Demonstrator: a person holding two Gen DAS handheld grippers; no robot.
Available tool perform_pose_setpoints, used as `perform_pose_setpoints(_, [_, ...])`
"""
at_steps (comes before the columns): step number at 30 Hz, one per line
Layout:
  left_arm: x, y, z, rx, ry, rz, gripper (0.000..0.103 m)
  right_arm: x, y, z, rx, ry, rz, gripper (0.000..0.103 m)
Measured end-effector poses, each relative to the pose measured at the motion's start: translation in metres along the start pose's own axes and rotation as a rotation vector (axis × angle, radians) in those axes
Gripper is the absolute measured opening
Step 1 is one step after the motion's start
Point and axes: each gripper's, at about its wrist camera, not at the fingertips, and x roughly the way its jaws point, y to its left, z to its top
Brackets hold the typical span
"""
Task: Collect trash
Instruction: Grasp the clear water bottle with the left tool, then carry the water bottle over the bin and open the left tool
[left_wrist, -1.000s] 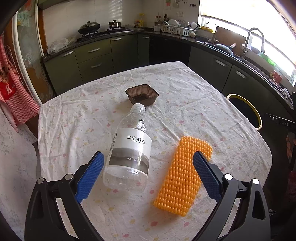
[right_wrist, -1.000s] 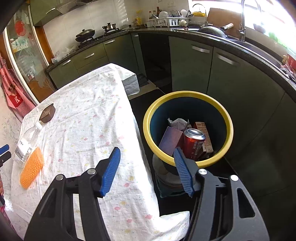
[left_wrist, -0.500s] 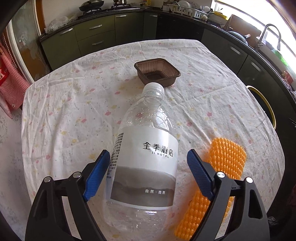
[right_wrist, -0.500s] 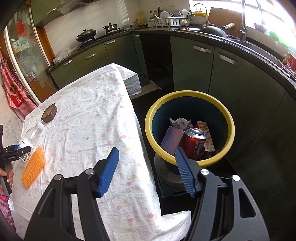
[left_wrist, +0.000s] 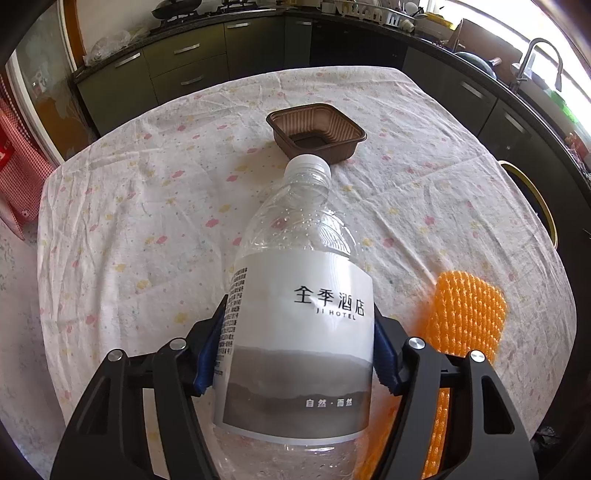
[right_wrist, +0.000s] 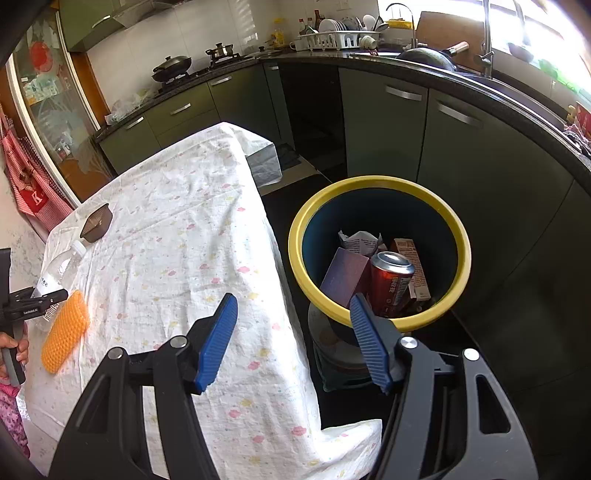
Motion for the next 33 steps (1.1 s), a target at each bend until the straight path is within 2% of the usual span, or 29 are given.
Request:
perform_pose_setpoints(12, [-0.056,-0.021,0.002,0.043,-0.102,-0.011,0.065,-0.001,0.0,-0.002,-0.002,-0.004,0.008,0.06])
perform_pose_setpoints(17, [-0.081,-0.053,0.007,0.104,-0.138,-0.042,0.066,-0.011,-0.006,-0.001,0.005,-0.026,-0.004,0.06])
perform_pose_setpoints(25, [-0.1,-0.153,0.037,0.287,-0.153,-0.188,0.066,-0.034,-0.047,0.0,0.076,-0.075,-0.056,0.06])
perform_pose_setpoints(33, [-0.086,-0.285,0.076,0.521,-0.129,-0.309,0.066,-0.04,-0.095,-0.012,0.158,-0.082,-0.084,0.06])
